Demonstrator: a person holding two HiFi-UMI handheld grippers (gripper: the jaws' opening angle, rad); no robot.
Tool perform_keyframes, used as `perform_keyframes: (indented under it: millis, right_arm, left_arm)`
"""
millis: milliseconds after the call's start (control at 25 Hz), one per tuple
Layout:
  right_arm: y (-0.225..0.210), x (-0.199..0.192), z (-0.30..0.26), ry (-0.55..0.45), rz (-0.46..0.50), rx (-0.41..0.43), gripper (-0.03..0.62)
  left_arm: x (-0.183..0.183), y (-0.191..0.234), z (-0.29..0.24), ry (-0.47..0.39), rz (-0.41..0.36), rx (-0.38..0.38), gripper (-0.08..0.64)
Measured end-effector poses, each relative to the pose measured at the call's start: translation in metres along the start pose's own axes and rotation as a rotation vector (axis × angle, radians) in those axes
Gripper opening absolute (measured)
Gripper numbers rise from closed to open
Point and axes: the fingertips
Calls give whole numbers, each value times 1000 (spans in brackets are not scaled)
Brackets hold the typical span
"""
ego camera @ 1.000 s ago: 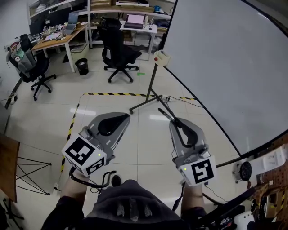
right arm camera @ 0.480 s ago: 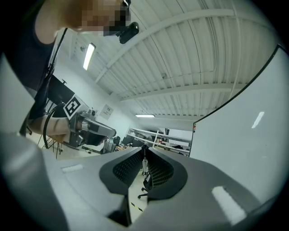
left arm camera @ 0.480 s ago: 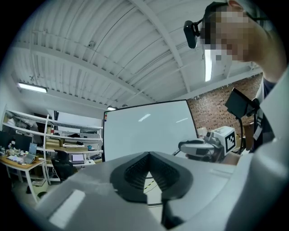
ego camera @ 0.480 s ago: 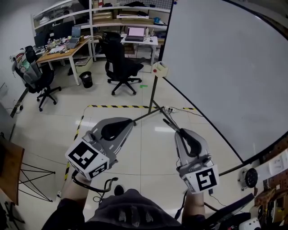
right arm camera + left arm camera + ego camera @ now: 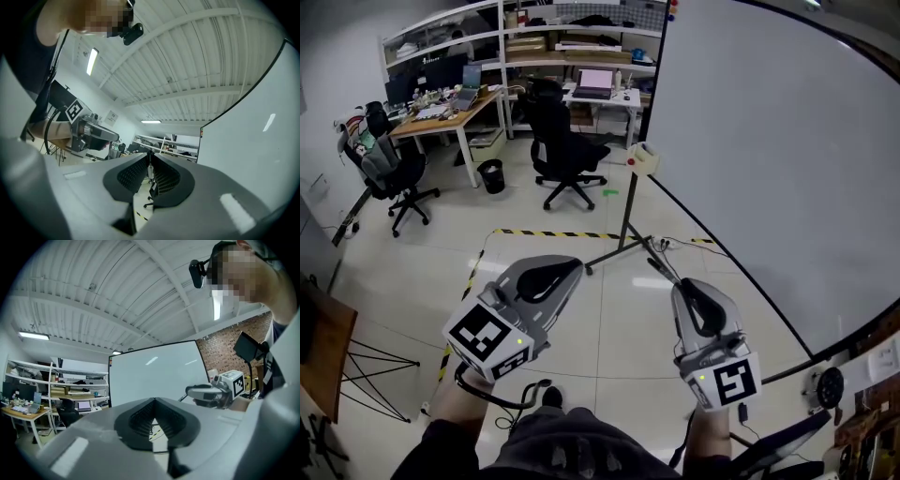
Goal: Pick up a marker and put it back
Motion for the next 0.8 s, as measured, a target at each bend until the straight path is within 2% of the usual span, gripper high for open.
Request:
perform_keyframes:
  millis: [160, 400, 800]
  right_arm:
    - [-2, 2, -13, -4, 16, 4, 40]
    - [-14, -13, -49, 49, 45, -16, 40]
    - [-43, -19, -144, 49, 73, -115, 40]
  left_arm:
    - [-1, 15, 0, -15, 15, 9, 6]
    - [-16, 57, -19, -47, 56, -15, 6]
    - [-24, 160, -66, -103, 75, -99, 6]
Point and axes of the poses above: the fingertips, and each gripper's own axes: z backward along the fingers, y to its left, x out of its top
